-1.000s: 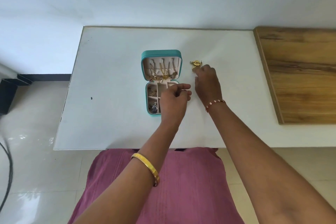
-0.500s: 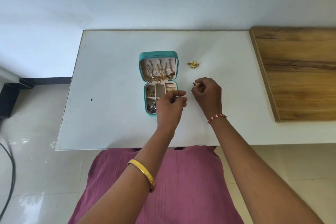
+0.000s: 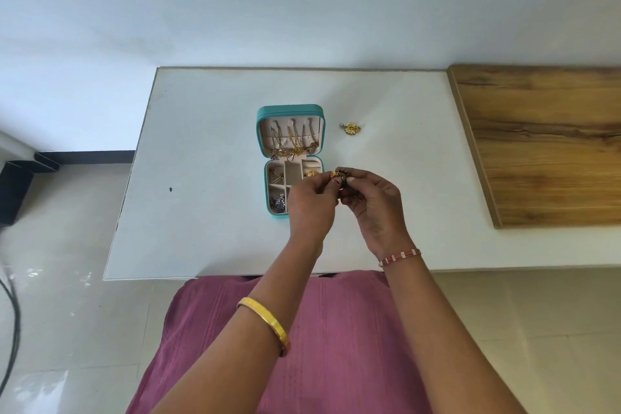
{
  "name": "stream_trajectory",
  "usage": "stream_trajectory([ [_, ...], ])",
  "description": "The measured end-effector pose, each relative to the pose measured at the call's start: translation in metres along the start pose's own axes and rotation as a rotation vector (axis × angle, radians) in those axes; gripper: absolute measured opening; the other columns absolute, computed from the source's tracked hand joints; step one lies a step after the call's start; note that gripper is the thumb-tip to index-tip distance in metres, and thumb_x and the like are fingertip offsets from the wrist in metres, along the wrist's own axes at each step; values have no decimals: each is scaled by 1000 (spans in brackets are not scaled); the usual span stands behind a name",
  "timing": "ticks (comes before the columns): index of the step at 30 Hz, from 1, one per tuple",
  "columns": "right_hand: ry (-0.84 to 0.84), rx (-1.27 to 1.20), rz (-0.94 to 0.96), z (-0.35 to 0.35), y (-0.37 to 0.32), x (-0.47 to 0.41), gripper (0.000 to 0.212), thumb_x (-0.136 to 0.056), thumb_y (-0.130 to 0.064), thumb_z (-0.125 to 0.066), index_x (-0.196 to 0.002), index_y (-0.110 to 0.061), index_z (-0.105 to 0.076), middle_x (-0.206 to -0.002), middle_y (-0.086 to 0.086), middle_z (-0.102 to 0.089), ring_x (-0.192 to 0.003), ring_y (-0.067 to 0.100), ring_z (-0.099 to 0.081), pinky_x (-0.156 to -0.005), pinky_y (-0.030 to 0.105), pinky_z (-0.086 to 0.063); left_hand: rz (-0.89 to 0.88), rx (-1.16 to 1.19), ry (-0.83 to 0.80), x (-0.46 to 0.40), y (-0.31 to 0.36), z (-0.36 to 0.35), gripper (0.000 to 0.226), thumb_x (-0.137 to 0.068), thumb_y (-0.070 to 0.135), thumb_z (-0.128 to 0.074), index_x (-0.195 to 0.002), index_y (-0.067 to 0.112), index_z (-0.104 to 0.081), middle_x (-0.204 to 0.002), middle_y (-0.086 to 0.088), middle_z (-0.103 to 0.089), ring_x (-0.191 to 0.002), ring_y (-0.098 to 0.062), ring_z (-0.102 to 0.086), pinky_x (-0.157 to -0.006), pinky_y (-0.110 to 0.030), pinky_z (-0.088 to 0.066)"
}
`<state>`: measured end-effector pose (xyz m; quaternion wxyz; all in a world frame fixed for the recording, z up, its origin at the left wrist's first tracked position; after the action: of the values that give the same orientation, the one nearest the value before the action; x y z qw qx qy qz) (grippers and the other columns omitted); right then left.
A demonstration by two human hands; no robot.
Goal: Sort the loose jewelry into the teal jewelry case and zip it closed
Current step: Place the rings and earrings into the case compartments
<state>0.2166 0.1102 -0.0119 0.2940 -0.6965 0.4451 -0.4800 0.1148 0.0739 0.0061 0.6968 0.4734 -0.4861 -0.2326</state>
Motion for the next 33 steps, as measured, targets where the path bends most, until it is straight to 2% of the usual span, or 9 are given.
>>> stream_trajectory([
  [4, -32, 141, 37, -2, -7, -2, 23, -87, 8, -50, -77, -8, -64, -63, -1, -66, -56, 10, -56, -56, 20, -46, -21, -2, 48, -5, 2, 5, 18, -87, 10, -62, -104, 9, -67, -75, 5, -65, -77, -16, -64, -83, -32, -54],
  [7, -62, 328, 83, 0, -10, -7, 20, -87, 1, -54, -74, -12, -61, -69, 5, -60, -62, 14, -54, -59, 24, -46, -31, 16, 54, -7, 2, 3, 7, -87, 12, -61, -91, 17, -65, -79, 1, -67, -81, -20, -66, -84, -36, -55],
  [11, -78, 427, 105, 5, -13, -15, 19, -90, -8, -55, -72, -12, -62, -69, 9, -60, -62, 16, -54, -59, 25, -47, -48, 35, 57, -11, 3, 0, 13, -87, 13, -61, -80, 24, -60, -78, 1, -67, -82, -20, -68, -83, -36, -55],
  [16, 188, 575, 182, 17, -21, -52, 18, -90, -12, -53, -79, -8, -65, -71, 5, -62, -64, 19, -57, -60, 27, -51, -22, 96, 59, -21, 5, -2, 8, -89, 10, -58, -92, 18, -59, -71, 6, -65, -70, -10, -64, -76, -26, -55],
  [19, 229, 913, 325, 9, -26, -79, 20, -86, -3, -52, -100, -3, -67, -98, 13, -64, -92, 28, -61, -86, 31, -49, 0, 85, 36, -29, 7, -8, 12, -90, 8, -56, -98, 16, -59, -71, 4, -65, -68, -9, -63, -79, -30, -55],
  [21, 187, 1100, 408, -1, -27, -90, 35, -86, 3, -50, -119, -2, -58, -119, 18, -55, -109, 28, -55, -92, 19, -38, 4, 59, 16, -33, 9, -12, 16, -91, 7, -54, -105, 14, -60, -72, 2, -65, -71, -12, -64, -82, -33, -55],
  [24, 133, 1341, 454, -12, -24, -106, 46, -89, 4, -44, -135, -5, -45, -140, 17, -38, -127, 30, -41, -101, 27, -36, 3, 17, 23, -40, 10, -13, 20, -92, 8, -52, -109, 14, -60, -74, 4, -65, -74, -13, -65, -82, -33, -56],
  [27, 157, 1542, 410, -11, -20, -118, 43, -91, 1, -42, -133, -8, -46, -142, 14, -37, -123, 33, -40, -94, 34, -41, -3, 2, 38, -42, 9, -11, 18, -91, 6, -52, -102, 18, -61, -71, 7, -63, -71, -10, -63, -82, -33, -55],
  [33, 204, 1626, 569, -9, -18, -110, 22, -92, 2, -42, -106, 0, -60, -109, 18, -57, -105, 32, -48, -69, 35, -41, 16, 5, 40, -40, 1, -6, 22, -88, 2, -55, -98, 20, -63, -68, 8, -62, -67, -5, -59, -78, -30, -54],
])
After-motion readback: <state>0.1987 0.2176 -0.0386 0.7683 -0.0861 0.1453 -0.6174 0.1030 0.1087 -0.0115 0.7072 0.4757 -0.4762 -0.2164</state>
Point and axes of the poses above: each hand's wrist, its own x-axis away from the middle knuckle, its own z-axis out of the back of the hand, y = z × x, the point moved 6 cm from there along -x, towards the middle knuckle
